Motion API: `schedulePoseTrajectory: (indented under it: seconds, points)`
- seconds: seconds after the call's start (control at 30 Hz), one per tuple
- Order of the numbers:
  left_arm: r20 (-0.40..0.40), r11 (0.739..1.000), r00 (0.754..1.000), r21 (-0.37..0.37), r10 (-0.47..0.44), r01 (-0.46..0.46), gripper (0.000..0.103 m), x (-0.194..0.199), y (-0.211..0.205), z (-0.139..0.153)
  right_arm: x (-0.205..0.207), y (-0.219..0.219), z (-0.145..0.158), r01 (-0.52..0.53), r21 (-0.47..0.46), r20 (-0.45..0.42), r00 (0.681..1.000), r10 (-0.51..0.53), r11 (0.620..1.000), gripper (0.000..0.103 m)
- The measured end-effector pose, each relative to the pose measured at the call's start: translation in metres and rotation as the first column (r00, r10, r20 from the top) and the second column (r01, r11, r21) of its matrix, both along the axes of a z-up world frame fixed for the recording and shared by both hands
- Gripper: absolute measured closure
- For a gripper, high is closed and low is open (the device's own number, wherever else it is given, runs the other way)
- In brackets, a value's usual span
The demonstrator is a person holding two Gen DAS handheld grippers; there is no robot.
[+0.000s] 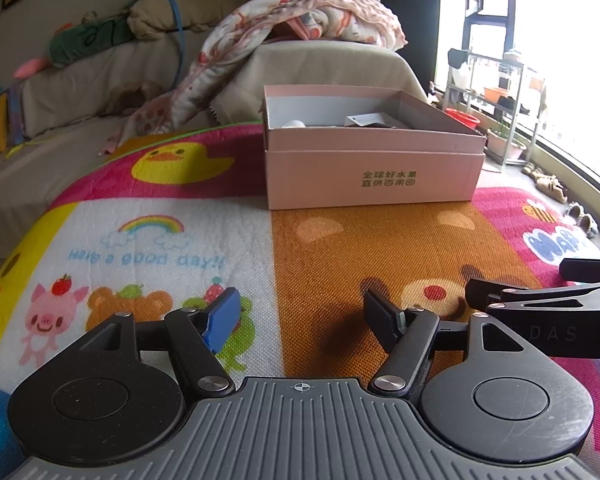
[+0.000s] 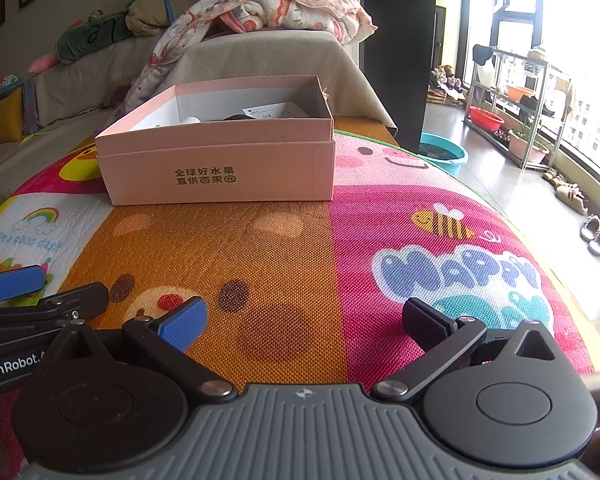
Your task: Organize rigid objects
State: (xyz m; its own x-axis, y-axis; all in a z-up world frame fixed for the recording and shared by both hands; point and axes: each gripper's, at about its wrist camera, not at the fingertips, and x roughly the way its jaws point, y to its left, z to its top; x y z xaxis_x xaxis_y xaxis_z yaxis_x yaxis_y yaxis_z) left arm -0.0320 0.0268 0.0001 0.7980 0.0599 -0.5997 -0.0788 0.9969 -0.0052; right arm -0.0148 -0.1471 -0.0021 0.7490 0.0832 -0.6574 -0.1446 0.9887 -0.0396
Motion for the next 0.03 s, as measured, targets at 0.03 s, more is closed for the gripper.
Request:
schedulePoseTrajectory:
  seconds: [0.03]
  points:
    - [0.0,1.0,1.0,0.001,0.001,-0.001,0.029,0.0001,-0.0001,0.0,0.0,0.0,0.0,0.0,0.0,0.0,1.0,0.0,1.0,0.0]
